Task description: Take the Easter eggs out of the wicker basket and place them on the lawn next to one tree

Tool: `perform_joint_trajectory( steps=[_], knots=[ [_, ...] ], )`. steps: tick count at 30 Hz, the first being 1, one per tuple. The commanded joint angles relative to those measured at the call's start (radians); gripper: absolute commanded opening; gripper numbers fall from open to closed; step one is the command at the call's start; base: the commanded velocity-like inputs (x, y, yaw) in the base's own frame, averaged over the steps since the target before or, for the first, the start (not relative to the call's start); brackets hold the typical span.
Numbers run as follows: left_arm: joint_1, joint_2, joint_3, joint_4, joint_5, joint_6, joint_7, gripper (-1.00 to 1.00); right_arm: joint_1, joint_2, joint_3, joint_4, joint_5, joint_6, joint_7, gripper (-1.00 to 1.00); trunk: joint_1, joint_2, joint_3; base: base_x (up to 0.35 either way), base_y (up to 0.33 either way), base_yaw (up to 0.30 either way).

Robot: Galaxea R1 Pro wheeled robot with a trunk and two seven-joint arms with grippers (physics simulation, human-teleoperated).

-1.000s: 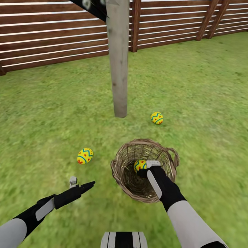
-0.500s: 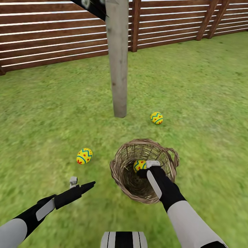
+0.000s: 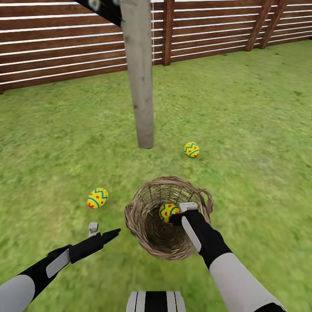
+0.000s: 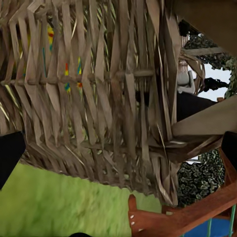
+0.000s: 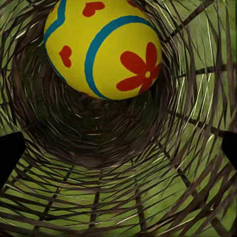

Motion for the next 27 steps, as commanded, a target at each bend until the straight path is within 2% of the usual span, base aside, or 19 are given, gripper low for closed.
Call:
perform_joint_trajectory(
  steps=[1,7,10,11,13,18,21,27],
  knots=[
    [-0.001,0.001,-0.006,0.0,0.011,0.01,-0.002,1.0,-0.001,0.0,0.011,-0.001,-0.01,0.002,-0.009,1.0,0.0,0.0,-0.001,0.0,-0.065,0.0],
    [-0.001,0.001,-0.006,0.0,0.011,0.01,-0.002,1.0,-0.001,0.0,0.046,-0.001,-0.01,0.003,-0.009,1.0,0.0,0.0,-0.001,0.0,-0.018,0.0],
    [-0.001,0.001,-0.006,0.0,0.011,0.01,-0.002,1.0,-0.001,-0.001,0.09,-0.002,-0.01,0.003,-0.009,1.0,0.0,0.0,-0.001,0.0,-0.001,0.0],
    [-0.001,0.001,-0.006,0.0,0.011,0.011,-0.002,1.0,-0.001,0.0,0.122,-0.002,-0.009,0.003,-0.008,1.0,0.0,0.0,-0.001,0.0,0.0,0.0],
    [-0.001,0.001,-0.007,0.0,0.011,0.011,-0.002,1.0,-0.001,0.001,0.141,-0.002,-0.009,0.003,-0.008,1.0,0.0,0.0,-0.001,0.0,0.0,0.0],
    [-0.001,0.001,-0.007,0.0,0.011,0.011,-0.002,1.0,-0.001,0.0,0.154,-0.002,-0.01,0.003,-0.007,1.0,0.0,0.0,-0.002,0.0,-0.019,0.11],
    [-0.001,0.001,-0.007,0.0,0.011,0.011,-0.001,1.0,-0.001,0.0,0.161,-0.001,-0.01,0.003,-0.007,1.0,0.0,0.0,-0.004,0.0,-0.211,0.221],
    [-0.001,0.0,-0.007,0.0,0.008,0.011,-0.001,1.0,-0.001,0.001,0.204,0.0,-0.01,0.003,-0.007,1.0,0.0,0.0,-0.009,0.0,-0.203,0.243]
  ],
)
